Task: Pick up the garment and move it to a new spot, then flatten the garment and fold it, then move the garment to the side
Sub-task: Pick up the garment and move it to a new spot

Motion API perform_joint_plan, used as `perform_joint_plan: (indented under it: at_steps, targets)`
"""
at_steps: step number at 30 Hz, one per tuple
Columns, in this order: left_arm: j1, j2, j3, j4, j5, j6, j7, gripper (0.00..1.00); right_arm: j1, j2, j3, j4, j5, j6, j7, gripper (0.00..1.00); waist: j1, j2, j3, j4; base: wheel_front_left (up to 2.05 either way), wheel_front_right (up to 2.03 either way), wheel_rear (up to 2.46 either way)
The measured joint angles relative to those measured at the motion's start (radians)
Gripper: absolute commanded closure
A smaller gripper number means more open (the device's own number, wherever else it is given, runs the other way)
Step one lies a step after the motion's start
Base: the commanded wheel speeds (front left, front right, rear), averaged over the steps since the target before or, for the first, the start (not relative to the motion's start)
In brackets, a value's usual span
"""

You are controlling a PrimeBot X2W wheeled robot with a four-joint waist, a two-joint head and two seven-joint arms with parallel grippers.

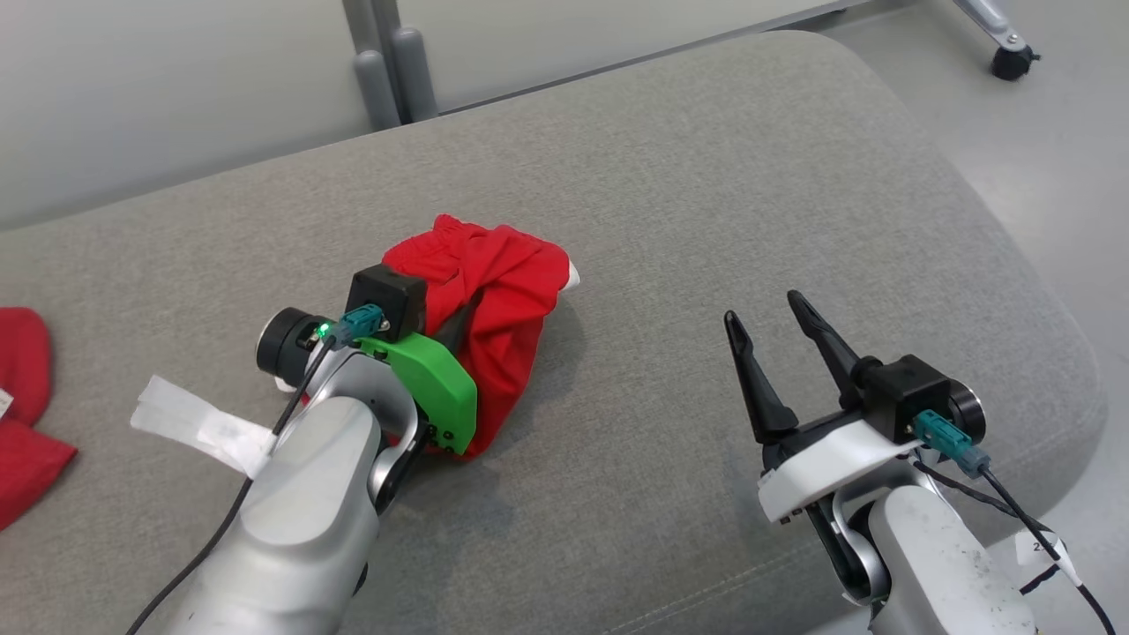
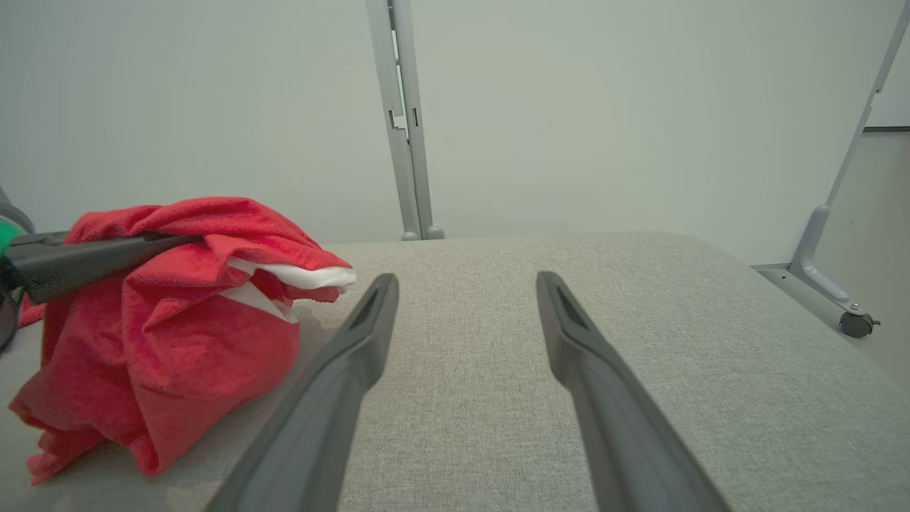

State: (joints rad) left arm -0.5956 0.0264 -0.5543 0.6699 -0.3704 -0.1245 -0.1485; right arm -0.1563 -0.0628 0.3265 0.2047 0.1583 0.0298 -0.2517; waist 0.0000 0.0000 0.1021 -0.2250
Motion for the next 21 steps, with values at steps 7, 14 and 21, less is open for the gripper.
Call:
perform_joint_plan:
  at_steps: [7, 14, 21]
  targets:
    - [-0.031, 0.000, -0.006, 0.046, 0.020, 0.000, 0.016, 0.58, -0.023, 0.002, 0.028, 0.002, 0.014, 0.014, 0.000, 0.00, 0.0000, 0.0000, 0.033, -0.097, 0.00, 0.00, 0.00]
    - [-0.031, 0.001, -0.073, 0.059, 0.004, 0.000, -0.006, 0.00, -0.023, 0.003, 0.012, 0.002, 0.019, 0.012, 0.000, 0.00, 0.0000, 0.0000, 0.065, -0.163, 0.00, 0.00, 0.00]
    - [-0.029, 0.002, -0.182, 0.028, -0.065, -0.005, -0.032, 0.00, -0.023, 0.004, -0.001, 0.005, 0.019, 0.011, 0.000, 0.00, 0.0000, 0.0000, 0.070, -0.152, 0.00, 0.00, 0.00]
